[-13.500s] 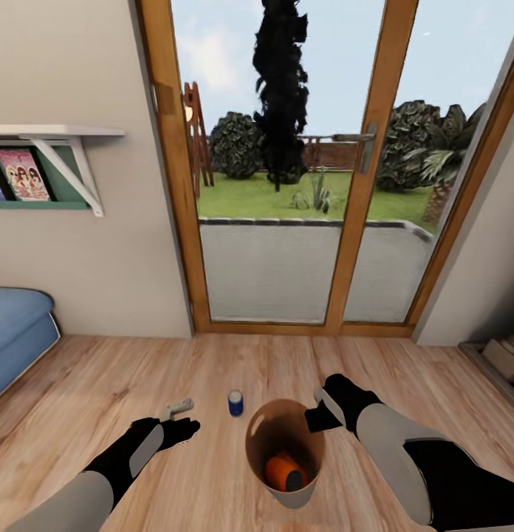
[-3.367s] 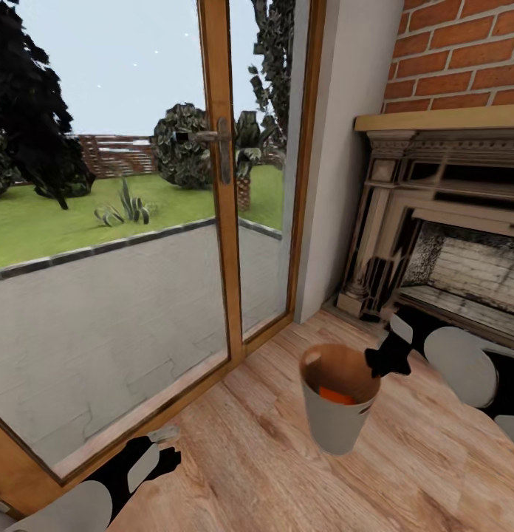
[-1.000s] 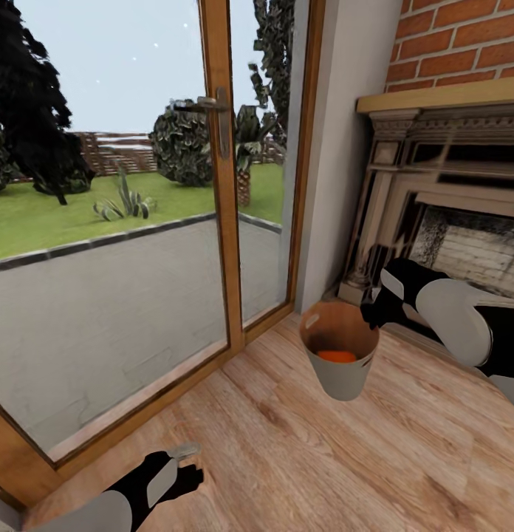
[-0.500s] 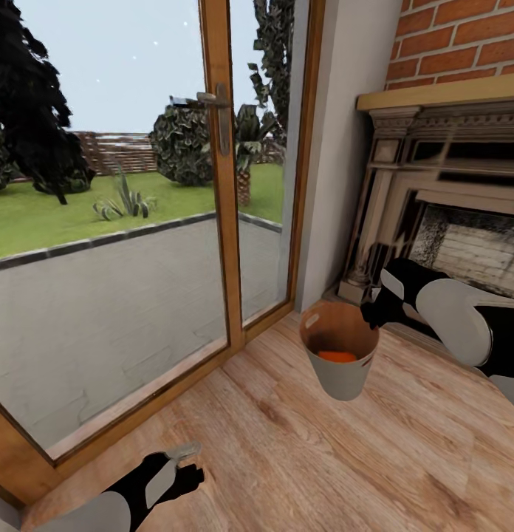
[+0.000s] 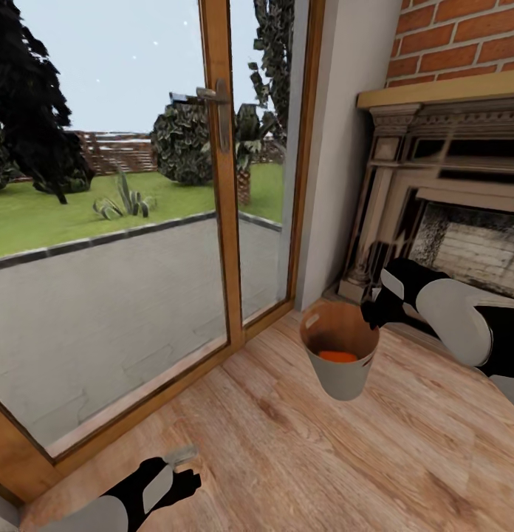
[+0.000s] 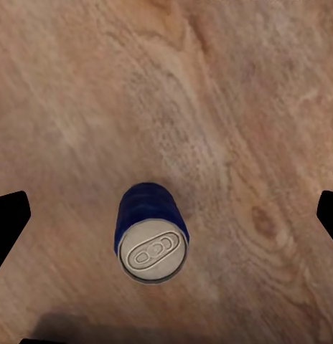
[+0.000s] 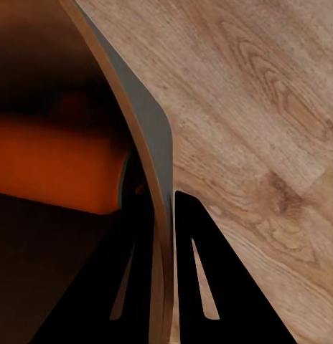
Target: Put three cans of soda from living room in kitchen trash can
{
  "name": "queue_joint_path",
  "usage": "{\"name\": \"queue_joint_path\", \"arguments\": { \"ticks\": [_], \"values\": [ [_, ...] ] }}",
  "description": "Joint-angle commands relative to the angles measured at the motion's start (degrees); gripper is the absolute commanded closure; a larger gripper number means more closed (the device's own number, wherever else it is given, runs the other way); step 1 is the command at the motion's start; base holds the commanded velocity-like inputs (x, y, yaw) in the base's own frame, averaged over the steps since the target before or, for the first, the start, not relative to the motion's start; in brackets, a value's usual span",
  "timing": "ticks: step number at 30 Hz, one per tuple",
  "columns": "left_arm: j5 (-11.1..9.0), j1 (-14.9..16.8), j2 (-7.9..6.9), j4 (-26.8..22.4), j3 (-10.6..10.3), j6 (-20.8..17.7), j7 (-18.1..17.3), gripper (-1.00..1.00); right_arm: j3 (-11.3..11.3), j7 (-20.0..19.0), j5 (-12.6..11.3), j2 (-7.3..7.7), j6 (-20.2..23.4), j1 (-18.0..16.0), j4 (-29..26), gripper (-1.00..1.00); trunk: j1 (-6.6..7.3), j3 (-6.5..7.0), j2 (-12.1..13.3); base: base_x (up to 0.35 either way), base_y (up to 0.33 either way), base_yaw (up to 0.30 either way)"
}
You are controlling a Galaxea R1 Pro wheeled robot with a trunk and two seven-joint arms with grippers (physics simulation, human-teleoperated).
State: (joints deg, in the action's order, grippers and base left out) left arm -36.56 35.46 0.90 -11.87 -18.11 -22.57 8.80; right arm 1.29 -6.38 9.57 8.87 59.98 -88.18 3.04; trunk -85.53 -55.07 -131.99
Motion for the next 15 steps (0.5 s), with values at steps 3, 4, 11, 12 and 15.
{"name": "queue_joint_path", "arguments": {
  "ticks": [3, 4, 11, 12, 15],
  "values": [
    [0.0, -0.06, -0.03, 0.01, 0.0, 0.2, -0.01, -1.0, 0.6, -0.32, -0.69, 0.01, 0.02, -0.05, -0.04, 1.0, -0.66, -0.53, -1.23, 0.0, 0.0, 0.0],
    [0.0, -0.08, -0.05, 0.01, 0.0, 0.25, -0.01, -1.0, 0.41, -0.31, -0.69, 0.01, 0.02, -0.05, -0.03, 1.0, -0.88, -0.71, -1.63, 0.0, 0.0, 0.0],
    [0.0, -0.12, -0.02, 0.01, 0.0, 0.39, -0.01, -1.0, -1.54, -0.35, -0.69, 0.01, 0.02, -0.04, -0.05, 1.0, -2.41, -1.97, -4.44, 0.0, 0.0, 0.0],
    [0.01, -0.13, -0.02, 0.01, 0.0, 0.4, -0.01, -1.0, -1.7, -0.33, -0.69, -0.02, 0.02, -0.04, -0.05, 1.0, -2.63, -2.15, -4.84, 0.0, 0.0, 0.0],
    [0.05, -0.13, -0.05, 0.01, 0.0, 0.41, -0.01, -1.0, -1.87, -0.35, -0.69, -0.06, 0.02, -0.05, -0.06, 1.0, -3.29, -2.69, -6.04, 0.0, 0.0, 0.0]
  ]
}}
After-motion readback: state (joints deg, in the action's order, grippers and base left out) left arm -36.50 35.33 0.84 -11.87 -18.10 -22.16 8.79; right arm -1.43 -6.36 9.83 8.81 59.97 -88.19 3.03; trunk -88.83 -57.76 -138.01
